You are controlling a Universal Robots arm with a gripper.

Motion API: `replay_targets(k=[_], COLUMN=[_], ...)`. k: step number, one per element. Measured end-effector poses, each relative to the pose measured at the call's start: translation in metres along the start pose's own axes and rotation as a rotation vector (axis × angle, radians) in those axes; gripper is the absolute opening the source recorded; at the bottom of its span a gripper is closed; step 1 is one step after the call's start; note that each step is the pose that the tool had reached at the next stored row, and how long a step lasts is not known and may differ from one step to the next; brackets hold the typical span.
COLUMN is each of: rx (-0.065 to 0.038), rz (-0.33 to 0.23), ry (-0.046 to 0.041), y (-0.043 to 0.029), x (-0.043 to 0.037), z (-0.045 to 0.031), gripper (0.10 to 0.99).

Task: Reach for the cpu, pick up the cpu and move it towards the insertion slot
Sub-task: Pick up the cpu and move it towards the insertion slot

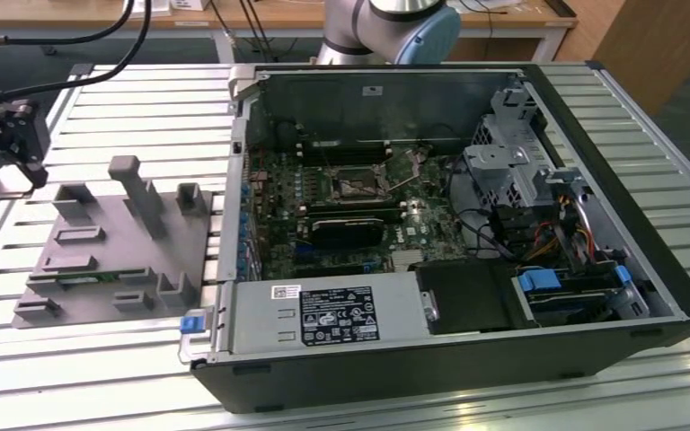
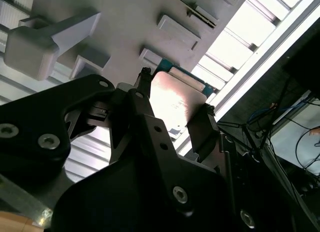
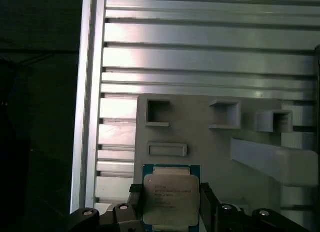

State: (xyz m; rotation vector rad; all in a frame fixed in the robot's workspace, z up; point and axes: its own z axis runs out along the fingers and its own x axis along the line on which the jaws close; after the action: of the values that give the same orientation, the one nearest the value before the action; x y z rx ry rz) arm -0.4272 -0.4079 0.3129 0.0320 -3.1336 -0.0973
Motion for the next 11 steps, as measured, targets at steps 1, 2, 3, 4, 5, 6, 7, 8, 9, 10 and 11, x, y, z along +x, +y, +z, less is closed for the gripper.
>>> replay_targets(k=[1, 2, 3, 4, 5, 6, 7, 8, 9, 10, 11], rx=[0.0, 0.0, 0.0, 0.0, 0.0, 0.0, 0.0, 0.0, 0.0, 0.0, 0.001], rz=[0.0, 0.0, 0.0, 0.0, 0.0, 0.0, 0.0, 0.0, 0.0, 0.0, 0.0], ry=[0.0, 0.0, 0.0, 0.0, -0.0001, -0.0001, 0.0, 0.0, 0.0, 0.0, 0.0001], y=[0.0001, 0.0002, 0.0002, 0.0003, 0.0004, 0.0004, 0.0005, 0.0006, 0.0006, 0.0007, 0.0008], x=[0.0, 0.0, 0.0, 0.0, 0.0, 0.0, 0.0, 0.0, 0.0, 0.0, 0.0], z=[-0.0009, -0.0017, -0.0024, -0.0031, -0.0037, -0.0042, -0.0048, -0.0053, -0.0058, -0.0063, -0.0069], gripper=[0.541, 0.541, 0.541, 0.541, 0.541, 0.541, 0.541, 0.541, 0.541, 0.541, 0.541])
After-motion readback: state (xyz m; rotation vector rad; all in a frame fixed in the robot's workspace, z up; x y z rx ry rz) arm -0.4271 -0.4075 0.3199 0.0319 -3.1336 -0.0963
